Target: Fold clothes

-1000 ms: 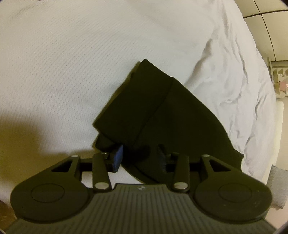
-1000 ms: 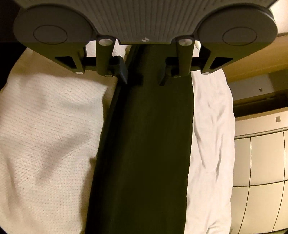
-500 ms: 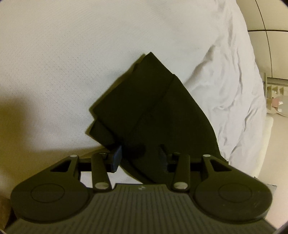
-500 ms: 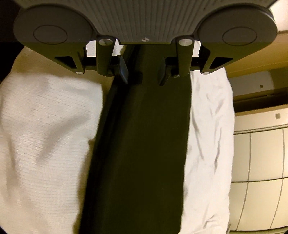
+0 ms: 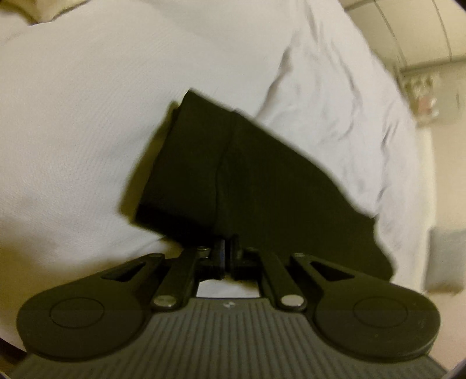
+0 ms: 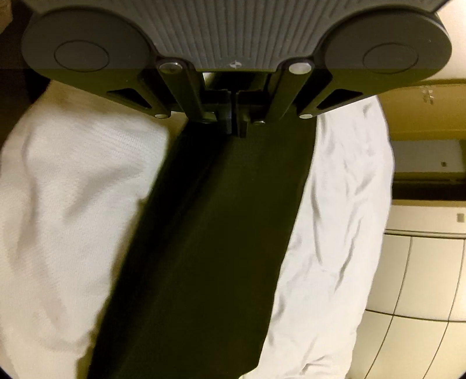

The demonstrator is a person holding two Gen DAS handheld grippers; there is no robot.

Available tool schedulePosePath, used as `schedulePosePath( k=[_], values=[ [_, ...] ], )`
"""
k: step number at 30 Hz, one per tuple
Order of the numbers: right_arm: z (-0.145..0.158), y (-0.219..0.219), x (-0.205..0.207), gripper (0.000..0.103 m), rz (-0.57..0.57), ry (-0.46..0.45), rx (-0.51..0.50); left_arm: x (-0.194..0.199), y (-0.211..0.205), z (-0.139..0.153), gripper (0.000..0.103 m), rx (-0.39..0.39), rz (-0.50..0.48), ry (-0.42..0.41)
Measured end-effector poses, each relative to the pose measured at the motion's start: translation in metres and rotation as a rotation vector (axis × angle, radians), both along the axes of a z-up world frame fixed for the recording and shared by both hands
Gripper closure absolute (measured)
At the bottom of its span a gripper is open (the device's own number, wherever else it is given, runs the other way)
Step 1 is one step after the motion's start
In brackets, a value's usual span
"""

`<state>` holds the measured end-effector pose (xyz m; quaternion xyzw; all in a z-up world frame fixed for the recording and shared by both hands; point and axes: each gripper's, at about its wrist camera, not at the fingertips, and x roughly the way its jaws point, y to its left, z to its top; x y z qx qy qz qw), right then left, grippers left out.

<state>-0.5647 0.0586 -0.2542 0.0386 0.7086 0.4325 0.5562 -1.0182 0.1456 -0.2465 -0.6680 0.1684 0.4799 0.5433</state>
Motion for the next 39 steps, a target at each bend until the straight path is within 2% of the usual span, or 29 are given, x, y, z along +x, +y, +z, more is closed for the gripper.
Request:
schedulePosePath(
  k=[3,5,6,7,8,10,12,15,16,18,20,22,23,25,27,29,30,32,33,37,39],
  values=[
    [-0.012,-0.005,-0.003,0.100,0.034,-0.046,-0.066,0.004,-0.006,-0.018,0.102,-0.038,-0.029,0.062],
    [-0.023,-0.005,-0.005,0.099,0.048,-0.053,-0.106,0.005,-0.007,-0.020,0.099,-0.057,-0.032,0.082],
    [-0.024,-0.003,-0.007,0.094,0.061,-0.068,-0.117,0.008,-0.006,-0.014,0.097,-0.052,-0.053,0.109],
    [-0.022,0.000,-0.010,0.082,0.084,-0.086,-0.117,0.010,-0.004,-0.008,0.093,-0.047,-0.077,0.138],
    [-0.016,0.002,-0.012,0.078,0.112,-0.126,-0.121,0.013,-0.003,-0.001,0.088,-0.042,-0.113,0.183],
    [0.003,0.008,-0.020,0.066,0.190,-0.271,-0.134,0.019,-0.003,0.013,0.089,-0.050,-0.180,0.252],
    [0.021,0.013,-0.029,0.066,0.268,-0.432,-0.144,0.026,-0.006,0.029,0.089,-0.026,-0.251,0.283],
    [0.043,0.018,-0.045,0.066,0.371,-0.614,-0.095,0.042,-0.007,0.048,0.089,0.070,-0.323,0.330],
    [0.046,0.022,-0.052,0.066,0.407,-0.658,-0.071,0.049,-0.004,0.051,0.089,0.106,-0.337,0.345],
    [0.047,0.029,-0.065,0.061,0.478,-0.730,-0.030,0.062,0.007,0.044,0.089,0.128,-0.359,0.364],
    [0.041,0.032,-0.077,0.056,0.546,-0.779,0.002,0.075,0.016,0.024,0.088,0.112,-0.389,0.425],
    [0.021,0.041,-0.081,0.043,0.627,-0.799,-0.048,0.080,0.018,0.008,0.089,0.054,-0.417,0.479],
    [0.009,0.043,-0.083,0.044,0.668,-0.803,-0.104,0.081,0.016,0.003,0.090,0.030,-0.426,0.490],
    [0.004,0.038,-0.079,0.046,0.666,-0.792,-0.147,0.079,0.010,0.013,0.090,0.052,-0.411,0.477],
    [0.017,0.030,-0.073,0.044,0.618,-0.778,-0.115,0.079,0.007,0.020,0.086,0.081,-0.428,0.491],
    [0.024,0.024,-0.069,0.036,0.600,-0.750,-0.088,0.086,0.008,0.010,0.086,0.042,-0.496,0.546],
    [0.022,0.026,-0.067,0.030,0.609,-0.718,-0.110,0.089,0.010,0.005,0.087,0.011,-0.504,0.556],
    [0.016,0.030,-0.066,0.034,0.629,-0.681,-0.199,0.090,0.015,0.011,0.088,-0.015,-0.465,0.548],
    [0.019,0.029,-0.064,0.036,0.619,-0.679,-0.210,0.091,0.016,0.020,0.088,-0.002,-0.454,0.536],
    [0.060,0.014,-0.048,0.030,0.538,-0.694,-0.129,0.104,0.015,0.056,0.082,0.080,-0.480,0.520],
    [0.074,0.010,-0.040,0.028,0.524,-0.710,-0.111,0.110,0.013,0.065,0.081,0.094,-0.495,0.517]
  ],
)
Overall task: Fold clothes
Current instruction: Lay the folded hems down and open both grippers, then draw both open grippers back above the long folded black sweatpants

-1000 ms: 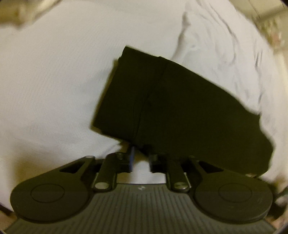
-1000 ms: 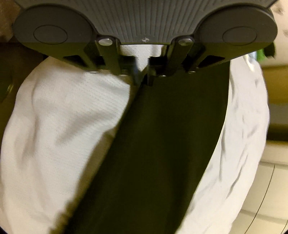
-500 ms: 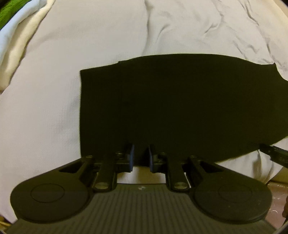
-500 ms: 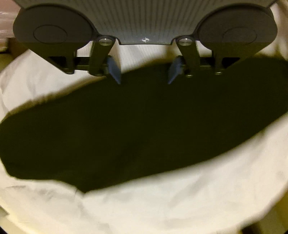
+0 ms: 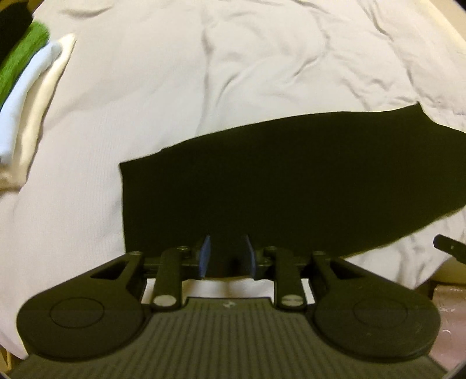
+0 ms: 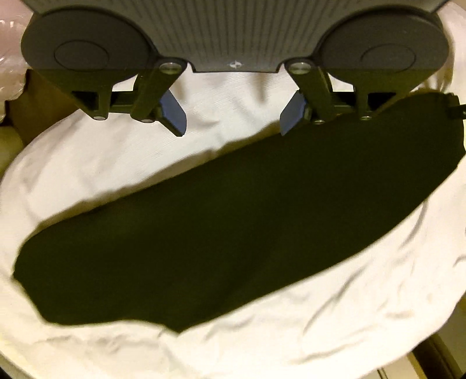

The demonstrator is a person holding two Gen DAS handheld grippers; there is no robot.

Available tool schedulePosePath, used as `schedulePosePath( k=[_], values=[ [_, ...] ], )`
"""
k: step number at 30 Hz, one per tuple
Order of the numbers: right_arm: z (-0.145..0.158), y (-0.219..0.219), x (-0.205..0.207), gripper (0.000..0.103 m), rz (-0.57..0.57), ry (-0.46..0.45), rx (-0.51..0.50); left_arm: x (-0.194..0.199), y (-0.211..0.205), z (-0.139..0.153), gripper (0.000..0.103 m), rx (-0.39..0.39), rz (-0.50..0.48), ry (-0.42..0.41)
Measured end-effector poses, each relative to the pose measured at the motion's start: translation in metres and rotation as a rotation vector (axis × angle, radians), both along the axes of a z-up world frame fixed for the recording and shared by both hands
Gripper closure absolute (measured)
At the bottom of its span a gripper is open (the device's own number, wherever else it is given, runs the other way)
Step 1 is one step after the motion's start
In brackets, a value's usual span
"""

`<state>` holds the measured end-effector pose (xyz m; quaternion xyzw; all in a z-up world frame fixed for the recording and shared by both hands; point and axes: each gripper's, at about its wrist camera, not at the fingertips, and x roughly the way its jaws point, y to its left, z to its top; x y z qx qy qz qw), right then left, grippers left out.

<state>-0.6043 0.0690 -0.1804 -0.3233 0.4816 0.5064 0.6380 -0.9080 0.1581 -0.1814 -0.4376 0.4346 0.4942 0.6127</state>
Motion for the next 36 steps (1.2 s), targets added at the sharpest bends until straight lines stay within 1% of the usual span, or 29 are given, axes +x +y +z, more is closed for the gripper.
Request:
schedulePosePath(
  k=[1,5,8,9,10,14,16,18,21,23,26,27,28,30,31,33,36],
  values=[
    [0.005,-0.001,0.005,0.027,-0.003,0.001,0.008,0.004,0.000,0.002,0.081,-0.003,0.004,0.002],
    [0.016,-0.005,0.025,0.027,-0.004,-0.004,0.026,0.019,0.002,0.009,0.081,-0.005,0.040,-0.001],
    [0.028,0.005,0.040,0.027,0.048,-0.034,0.063,0.039,0.001,0.014,0.081,0.012,0.067,-0.001],
    [0.030,0.008,0.049,0.026,0.075,-0.035,0.069,0.055,0.018,0.007,0.081,0.015,0.078,0.003],
    [0.030,0.010,0.059,0.024,0.103,-0.035,0.072,0.067,0.022,0.004,0.081,0.019,0.097,0.005],
    [0.029,0.020,0.103,0.024,0.216,-0.042,0.075,0.113,0.010,-0.005,0.081,0.012,0.232,-0.016],
    [0.023,0.021,0.132,0.028,0.264,-0.056,0.065,0.139,-0.006,-0.007,0.081,0.020,0.302,-0.033],
    [0.018,0.017,0.159,0.029,0.295,-0.064,0.069,0.161,-0.019,-0.012,0.081,0.041,0.355,-0.052],
    [0.003,0.012,0.190,0.029,0.350,-0.077,0.086,0.179,-0.039,-0.021,0.081,0.101,0.422,-0.068],
    [-0.006,0.013,0.207,0.030,0.395,-0.088,0.112,0.183,-0.050,-0.028,0.081,0.131,0.459,-0.061],
    [-0.037,0.015,0.217,0.031,0.424,-0.089,0.146,0.180,-0.060,-0.046,0.081,0.176,0.503,-0.059],
    [-0.051,0.017,0.219,0.031,0.421,-0.089,0.146,0.178,-0.063,-0.054,0.081,0.200,0.505,-0.059],
    [-0.072,0.029,0.223,0.030,0.415,-0.085,0.144,0.176,-0.065,-0.063,0.081,0.227,0.501,-0.060],
    [-0.094,0.022,0.224,0.025,0.403,-0.084,0.185,0.174,-0.070,-0.076,0.081,0.291,0.479,-0.064],
    [-0.099,0.017,0.224,0.021,0.406,-0.093,0.221,0.174,-0.072,-0.080,0.081,0.326,0.467,-0.066],
    [-0.106,0.007,0.224,0.014,0.415,-0.106,0.290,0.177,-0.081,-0.085,0.080,0.398,0.443,-0.057],
    [-0.110,0.001,0.230,0.011,0.409,-0.085,0.352,0.184,-0.091,-0.087,0.078,0.465,0.415,-0.028]
  ],
)
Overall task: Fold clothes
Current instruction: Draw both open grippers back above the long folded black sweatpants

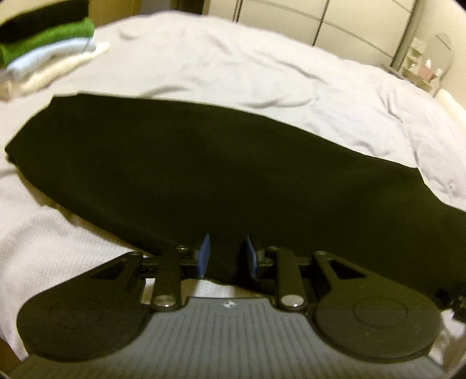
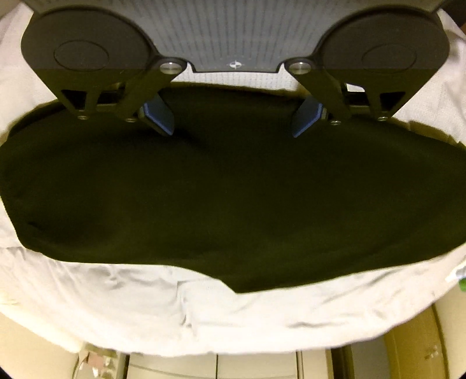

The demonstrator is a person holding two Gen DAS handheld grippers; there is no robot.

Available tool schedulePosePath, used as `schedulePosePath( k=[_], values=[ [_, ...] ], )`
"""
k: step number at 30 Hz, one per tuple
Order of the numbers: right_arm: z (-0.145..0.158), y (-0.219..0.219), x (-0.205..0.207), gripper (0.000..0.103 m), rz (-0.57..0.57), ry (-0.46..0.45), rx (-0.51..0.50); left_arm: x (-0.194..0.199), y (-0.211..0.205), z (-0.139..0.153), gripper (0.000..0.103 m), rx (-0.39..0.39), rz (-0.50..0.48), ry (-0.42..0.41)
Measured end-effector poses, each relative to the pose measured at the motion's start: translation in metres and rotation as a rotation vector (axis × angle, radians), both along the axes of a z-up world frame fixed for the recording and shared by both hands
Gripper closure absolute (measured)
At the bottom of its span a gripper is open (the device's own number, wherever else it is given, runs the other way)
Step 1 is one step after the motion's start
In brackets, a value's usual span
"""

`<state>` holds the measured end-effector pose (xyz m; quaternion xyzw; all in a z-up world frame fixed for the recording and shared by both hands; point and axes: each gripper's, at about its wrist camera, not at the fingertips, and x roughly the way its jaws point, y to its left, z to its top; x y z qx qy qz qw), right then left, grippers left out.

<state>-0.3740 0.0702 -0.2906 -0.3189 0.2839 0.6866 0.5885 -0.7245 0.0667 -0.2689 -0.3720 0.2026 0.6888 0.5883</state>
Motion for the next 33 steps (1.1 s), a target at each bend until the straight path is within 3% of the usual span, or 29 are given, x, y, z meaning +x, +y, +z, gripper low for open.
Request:
schedulePosePath(
  k=[3,7,9,11,15,22,33],
  values=[
    [-0.001,-0.006,0.002,0.003,-0.004,0.033,0.036,0.011,-0.009,0.000,0.076,0.015,0.009,0.060],
    [0.006,-0.013,0.002,0.003,-0.028,0.046,0.044,0.031,-0.025,0.019,0.070,-0.036,0.055,0.102],
    [0.016,-0.016,0.005,0.003,-0.058,0.057,0.019,0.045,-0.036,0.033,0.061,-0.064,0.041,0.108],
    [0.030,-0.026,0.008,0.002,-0.084,0.071,0.009,0.062,-0.055,0.049,0.041,-0.056,0.024,0.157],
    [0.061,-0.063,0.016,0.001,-0.116,0.064,0.082,0.087,-0.099,0.071,0.040,-0.016,-0.001,0.238],
    [0.094,-0.132,0.038,0.000,-0.176,0.104,0.135,0.114,-0.166,0.094,0.035,0.025,-0.060,0.249],
    [0.131,-0.192,0.036,0.000,-0.148,0.076,0.225,0.137,-0.219,0.123,0.016,0.121,-0.101,0.257]
  ],
)
